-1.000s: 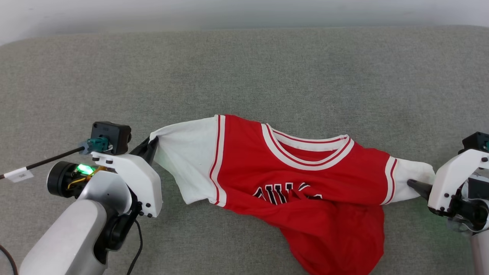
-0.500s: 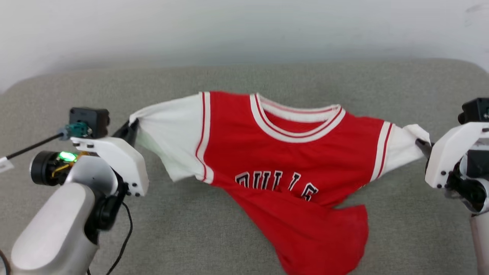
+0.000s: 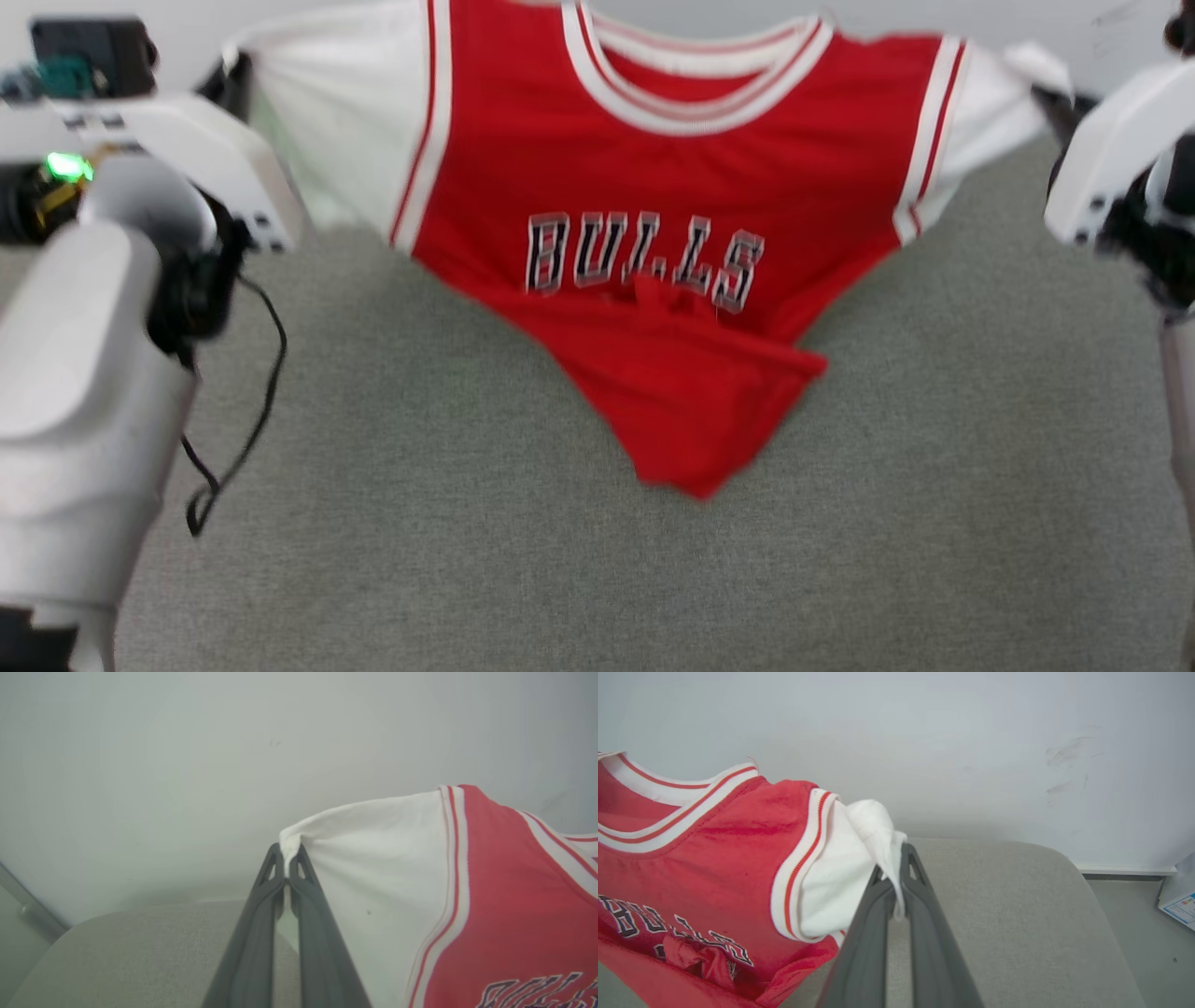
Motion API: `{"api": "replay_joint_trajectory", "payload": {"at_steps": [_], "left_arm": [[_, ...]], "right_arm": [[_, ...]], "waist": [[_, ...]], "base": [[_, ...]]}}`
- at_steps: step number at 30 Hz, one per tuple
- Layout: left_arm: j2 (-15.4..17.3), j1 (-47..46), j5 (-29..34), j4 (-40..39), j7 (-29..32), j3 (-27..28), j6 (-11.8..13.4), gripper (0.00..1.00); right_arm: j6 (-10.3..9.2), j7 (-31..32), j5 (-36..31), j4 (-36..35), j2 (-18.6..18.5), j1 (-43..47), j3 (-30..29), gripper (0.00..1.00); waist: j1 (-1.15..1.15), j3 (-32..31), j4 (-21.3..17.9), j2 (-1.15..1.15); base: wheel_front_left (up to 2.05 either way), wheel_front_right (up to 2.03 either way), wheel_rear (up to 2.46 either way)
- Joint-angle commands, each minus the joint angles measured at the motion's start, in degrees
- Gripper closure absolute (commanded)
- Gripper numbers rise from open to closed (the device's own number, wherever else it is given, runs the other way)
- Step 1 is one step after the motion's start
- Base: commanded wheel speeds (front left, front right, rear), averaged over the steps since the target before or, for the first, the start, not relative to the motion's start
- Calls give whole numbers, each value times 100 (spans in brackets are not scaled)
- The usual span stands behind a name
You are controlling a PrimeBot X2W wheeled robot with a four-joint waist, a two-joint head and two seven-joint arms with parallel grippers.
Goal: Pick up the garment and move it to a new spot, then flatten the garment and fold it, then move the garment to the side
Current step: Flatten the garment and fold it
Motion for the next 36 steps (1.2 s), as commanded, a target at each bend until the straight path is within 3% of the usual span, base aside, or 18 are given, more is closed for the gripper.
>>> {"api": "replay_joint_trajectory", "payload": {"at_steps": [1, 14, 19, 28, 36], "left_arm": [[14, -250, 43, 95, -81, 39, -36, 100], [-44, -3337, 524, 1412, -1211, 212, -438, 100], [-40, -4084, 637, 1780, -1574, 208, -574, 100], [-146, -4423, 576, 2540, -1909, 162, -869, 100], [-427, -4094, 371, 3386, -2127, 114, -1212, 100]], "right_arm": [[-2, -105, -51, 57, 20, -266, 7, 100], [-2, -1703, -467, 895, 290, -3298, 27, 100], [-2, -2207, -579, 1249, 344, -4126, 164, 100], [-2, -2638, -497, 2038, 419, -4720, 612, 100], [-3, -2746, -182, 3008, 508, -4450, 1009, 100]], "waist": [[0, 230, -34, 0], [0, 1688, -46, 0], [0, 2063, -42, 0], [0, 2554, 10, 0], [0, 2656, 68, 0]], "base": [[0, 0, 0], [0, 0, 0], [0, 0, 0], [0, 0, 0], [0, 0, 0]]}}
